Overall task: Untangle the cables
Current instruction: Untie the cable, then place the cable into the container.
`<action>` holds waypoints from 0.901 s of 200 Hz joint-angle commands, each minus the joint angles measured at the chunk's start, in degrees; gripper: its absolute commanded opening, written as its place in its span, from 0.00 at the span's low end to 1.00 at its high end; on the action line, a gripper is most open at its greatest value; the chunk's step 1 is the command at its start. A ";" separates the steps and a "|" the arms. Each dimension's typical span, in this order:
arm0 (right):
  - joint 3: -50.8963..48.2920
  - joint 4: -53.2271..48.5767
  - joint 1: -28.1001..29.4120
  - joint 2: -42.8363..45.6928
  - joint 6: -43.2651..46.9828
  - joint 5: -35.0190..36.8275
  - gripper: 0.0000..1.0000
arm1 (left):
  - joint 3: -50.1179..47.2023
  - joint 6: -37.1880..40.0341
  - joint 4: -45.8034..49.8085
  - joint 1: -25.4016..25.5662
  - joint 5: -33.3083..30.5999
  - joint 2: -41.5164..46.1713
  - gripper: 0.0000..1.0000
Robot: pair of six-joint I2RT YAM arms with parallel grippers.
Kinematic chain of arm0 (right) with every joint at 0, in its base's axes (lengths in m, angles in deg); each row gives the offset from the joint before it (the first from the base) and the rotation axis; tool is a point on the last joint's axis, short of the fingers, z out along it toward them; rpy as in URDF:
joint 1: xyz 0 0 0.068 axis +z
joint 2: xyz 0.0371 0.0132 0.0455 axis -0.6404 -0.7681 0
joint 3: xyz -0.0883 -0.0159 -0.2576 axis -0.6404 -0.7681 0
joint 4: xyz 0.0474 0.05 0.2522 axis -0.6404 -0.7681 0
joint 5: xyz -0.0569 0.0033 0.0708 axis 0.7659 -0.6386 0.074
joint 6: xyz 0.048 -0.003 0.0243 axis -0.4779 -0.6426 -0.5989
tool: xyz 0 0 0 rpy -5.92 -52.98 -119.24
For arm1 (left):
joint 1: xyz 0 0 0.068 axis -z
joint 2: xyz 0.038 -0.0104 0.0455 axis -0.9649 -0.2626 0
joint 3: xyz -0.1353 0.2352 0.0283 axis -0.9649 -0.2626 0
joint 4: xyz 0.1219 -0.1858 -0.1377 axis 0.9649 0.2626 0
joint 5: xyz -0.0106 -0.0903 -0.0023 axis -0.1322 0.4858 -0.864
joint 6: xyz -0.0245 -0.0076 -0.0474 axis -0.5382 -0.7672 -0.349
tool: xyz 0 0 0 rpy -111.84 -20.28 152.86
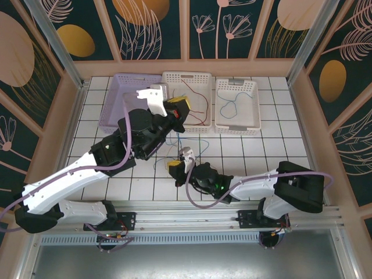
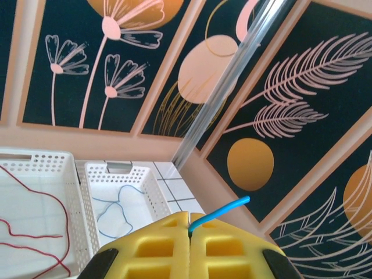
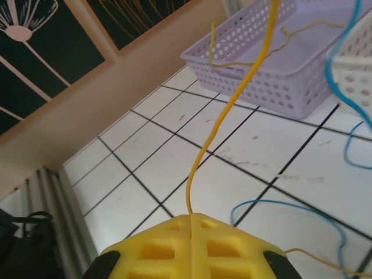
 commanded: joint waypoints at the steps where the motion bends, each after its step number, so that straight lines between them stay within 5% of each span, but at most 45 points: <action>1: -4.03 2.05 0.20 3.58 -0.65 3.90 0.00 | 4.55 3.34 0.53 0.26 -3.13 1.60 0.00; 47: -17.78 0.66 0.13 15.46 -8.30 10.52 0.00 | 14.49 10.05 1.83 0.04 -3.76 -3.36 0.00; 97: -22.88 -15.27 0.11 37.95 -10.97 15.71 0.00 | 32.79 13.56 3.38 -1.85 2.90 -17.09 0.00; 130: -23.67 -17.27 0.26 51.65 -5.77 11.49 0.56 | 43.39 11.79 5.35 -2.29 6.40 -25.05 0.00; 151: -23.94 -14.12 0.24 55.59 -1.17 12.82 0.72 | 44.20 9.62 4.59 -2.29 7.68 -27.05 0.00; 180: -22.35 -10.42 -1.92 52.43 3.84 14.69 0.76 | 44.41 7.43 3.27 -2.28 9.56 -28.83 0.00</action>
